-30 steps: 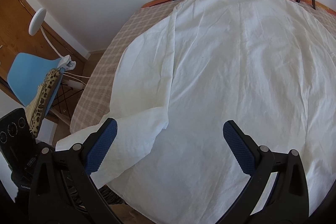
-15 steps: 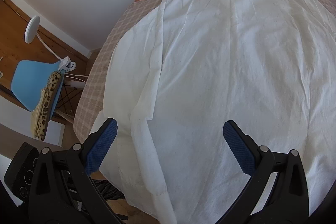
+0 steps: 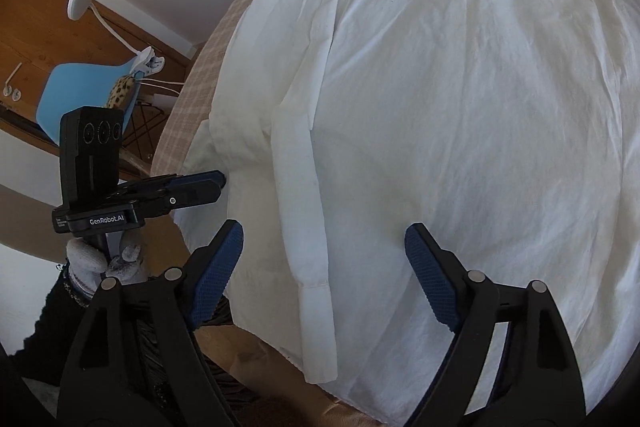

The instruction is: Fold small clothes

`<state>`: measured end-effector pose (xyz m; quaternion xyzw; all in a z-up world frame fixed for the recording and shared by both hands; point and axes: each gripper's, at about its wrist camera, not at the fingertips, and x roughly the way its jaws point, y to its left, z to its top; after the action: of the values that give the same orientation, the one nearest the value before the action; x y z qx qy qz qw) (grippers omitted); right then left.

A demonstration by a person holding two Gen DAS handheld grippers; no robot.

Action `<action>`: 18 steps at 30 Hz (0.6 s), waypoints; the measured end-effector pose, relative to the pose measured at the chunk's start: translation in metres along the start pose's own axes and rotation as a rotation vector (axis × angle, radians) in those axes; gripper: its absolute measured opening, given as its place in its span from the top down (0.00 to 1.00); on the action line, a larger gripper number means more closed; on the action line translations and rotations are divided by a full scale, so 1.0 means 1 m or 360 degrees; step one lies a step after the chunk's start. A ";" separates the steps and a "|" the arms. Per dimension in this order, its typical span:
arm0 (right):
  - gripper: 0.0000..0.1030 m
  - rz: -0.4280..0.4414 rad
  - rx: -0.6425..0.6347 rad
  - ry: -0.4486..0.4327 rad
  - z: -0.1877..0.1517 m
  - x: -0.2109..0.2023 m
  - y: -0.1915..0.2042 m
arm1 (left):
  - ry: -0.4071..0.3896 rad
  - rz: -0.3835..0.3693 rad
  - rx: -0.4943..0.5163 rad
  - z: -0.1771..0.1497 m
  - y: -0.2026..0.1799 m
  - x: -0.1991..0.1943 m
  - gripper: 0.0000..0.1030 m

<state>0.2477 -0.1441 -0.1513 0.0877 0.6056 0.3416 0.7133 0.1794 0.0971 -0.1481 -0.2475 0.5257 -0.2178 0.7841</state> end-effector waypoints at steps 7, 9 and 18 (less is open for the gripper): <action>0.83 0.0339 0.0243 0.0107 -0.003 0.025 -0.006 | -0.0055 -0.0072 0.0007 0.005 -0.006 -0.003 0.96; 0.84 0.0519 0.0324 0.0108 -0.006 0.029 -0.002 | -0.0108 -0.0077 0.0034 0.010 -0.012 -0.013 0.96; 0.85 0.0663 0.0284 0.0024 -0.010 0.029 0.035 | -0.0243 -0.0043 -0.0052 0.003 0.008 -0.044 0.94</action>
<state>0.2260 -0.1038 -0.1585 0.2710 0.6076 0.4273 0.6122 0.1670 0.1304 -0.1212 -0.2834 0.4645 -0.2003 0.8148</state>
